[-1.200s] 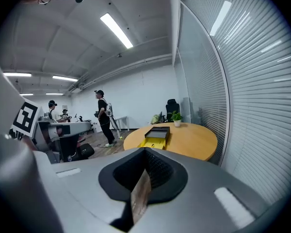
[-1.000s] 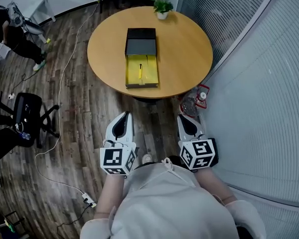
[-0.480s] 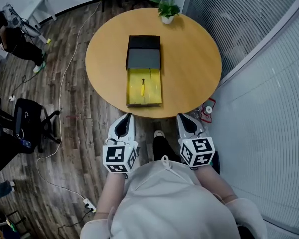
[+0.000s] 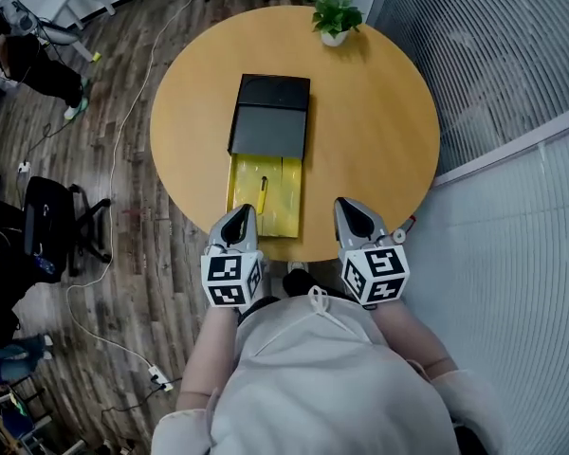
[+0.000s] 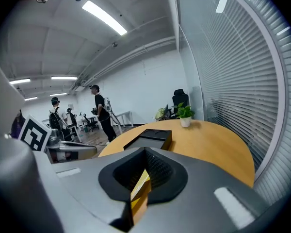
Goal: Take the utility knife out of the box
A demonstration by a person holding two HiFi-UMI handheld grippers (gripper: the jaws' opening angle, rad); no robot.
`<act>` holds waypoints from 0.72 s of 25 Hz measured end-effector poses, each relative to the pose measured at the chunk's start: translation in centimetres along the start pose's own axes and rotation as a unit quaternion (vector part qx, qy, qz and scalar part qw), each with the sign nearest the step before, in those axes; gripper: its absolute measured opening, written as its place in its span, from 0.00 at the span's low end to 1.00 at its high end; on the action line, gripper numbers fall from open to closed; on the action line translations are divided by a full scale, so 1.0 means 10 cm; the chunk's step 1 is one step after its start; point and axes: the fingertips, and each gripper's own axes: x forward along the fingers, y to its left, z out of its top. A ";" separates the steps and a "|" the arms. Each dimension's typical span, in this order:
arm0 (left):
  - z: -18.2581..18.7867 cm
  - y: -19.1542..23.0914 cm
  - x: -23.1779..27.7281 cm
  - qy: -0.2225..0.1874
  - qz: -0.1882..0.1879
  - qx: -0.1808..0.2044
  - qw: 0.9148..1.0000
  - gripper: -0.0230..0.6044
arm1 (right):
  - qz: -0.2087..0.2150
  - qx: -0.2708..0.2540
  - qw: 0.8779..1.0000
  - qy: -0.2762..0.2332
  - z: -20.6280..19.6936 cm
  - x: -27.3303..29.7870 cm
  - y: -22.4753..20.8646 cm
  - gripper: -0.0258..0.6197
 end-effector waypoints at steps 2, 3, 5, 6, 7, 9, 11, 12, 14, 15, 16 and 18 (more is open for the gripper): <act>-0.14 0.03 0.31 0.032 0.009 -0.001 0.999 0.05 | 0.011 -0.001 1.000 0.010 -0.02 0.20 -0.14 0.04; -0.21 0.04 0.43 0.046 0.013 -0.003 0.999 0.05 | 0.016 -0.001 1.000 0.015 -0.04 0.29 -0.20 0.04; -0.33 0.07 0.66 0.071 0.017 -0.009 0.997 0.05 | 0.024 -0.001 0.999 0.024 -0.09 0.46 -0.30 0.04; -0.39 0.09 0.76 0.084 0.019 -0.014 0.996 0.05 | 0.026 0.000 0.999 0.029 -0.12 0.53 -0.34 0.04; -0.46 0.11 0.84 0.098 0.021 -0.018 0.995 0.05 | 0.029 0.001 0.999 0.034 -0.14 0.59 -0.37 0.04; -0.58 0.16 0.99 0.130 0.023 -0.027 0.991 0.05 | 0.033 0.004 0.998 0.044 -0.18 0.70 -0.42 0.04; -0.70 0.20 1.14 0.164 0.024 -0.035 0.986 0.05 | 0.037 0.006 0.998 0.053 -0.20 0.79 -0.45 0.04; -0.76 0.22 1.21 0.180 0.023 -0.037 0.983 0.09 | 0.038 0.007 0.998 0.057 -0.22 0.84 -0.47 0.04; -0.89 0.26 1.34 0.212 0.023 -0.036 0.976 0.13 | 0.041 0.010 0.997 0.066 -0.26 0.92 -0.50 0.04; -0.95 0.27 1.40 0.227 0.023 -0.035 0.973 0.15 | 0.042 0.012 0.997 0.071 -0.28 0.95 -0.52 0.04; -1.02 0.29 1.46 0.241 0.023 -0.032 0.970 0.17 | 0.042 0.014 0.996 0.075 -0.31 0.98 -0.54 0.04; -1.13 0.32 1.56 0.268 0.021 -0.025 0.963 0.22 | 0.041 0.021 0.995 0.084 -0.36 1.04 -0.58 0.04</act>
